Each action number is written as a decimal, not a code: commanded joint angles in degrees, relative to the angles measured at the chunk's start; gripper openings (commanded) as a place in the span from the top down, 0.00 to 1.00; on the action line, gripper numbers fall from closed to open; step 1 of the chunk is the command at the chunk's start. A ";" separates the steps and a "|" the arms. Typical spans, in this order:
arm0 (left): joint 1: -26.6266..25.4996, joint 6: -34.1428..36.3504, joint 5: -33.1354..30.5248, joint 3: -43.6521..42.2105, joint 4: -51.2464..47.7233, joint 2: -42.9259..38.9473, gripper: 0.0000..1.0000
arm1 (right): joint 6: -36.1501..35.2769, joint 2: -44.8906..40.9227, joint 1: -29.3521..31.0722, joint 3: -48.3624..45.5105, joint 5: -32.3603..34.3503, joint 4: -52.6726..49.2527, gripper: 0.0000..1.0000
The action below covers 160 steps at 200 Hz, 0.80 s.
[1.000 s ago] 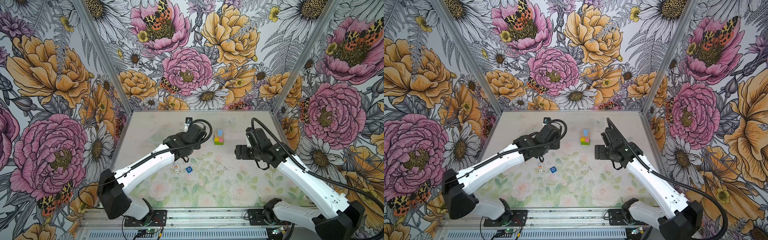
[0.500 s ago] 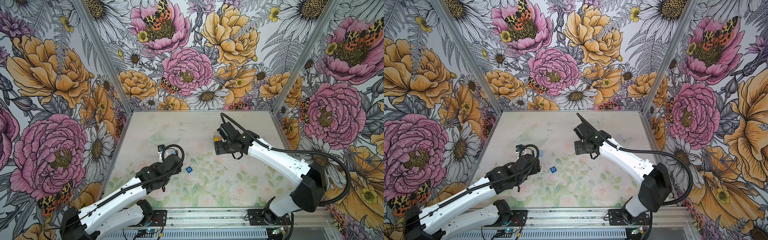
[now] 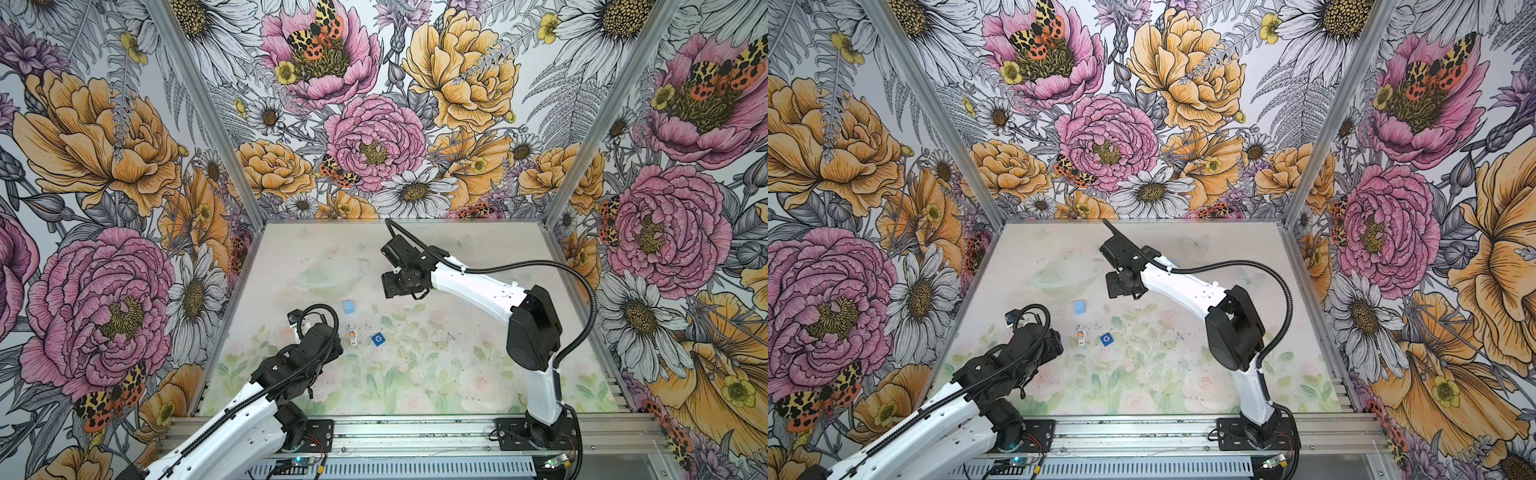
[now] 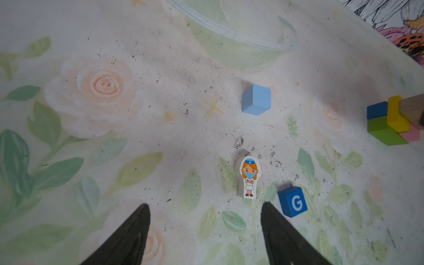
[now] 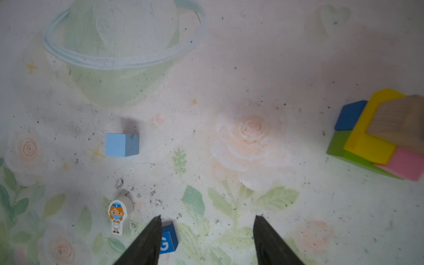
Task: Build the wood block tower
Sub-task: 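Move the right gripper over the other light-blue cube near the bowl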
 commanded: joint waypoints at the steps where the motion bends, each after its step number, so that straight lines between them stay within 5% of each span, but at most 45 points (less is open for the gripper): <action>1: 2.23 -0.77 4.28 -1.54 0.75 -2.73 0.23 | 0.47 4.24 2.10 5.97 -3.25 -0.30 0.35; 160: 5.54 1.59 7.37 -2.05 -1.04 -7.15 0.24 | -0.55 24.81 8.23 27.05 0.00 -1.91 0.36</action>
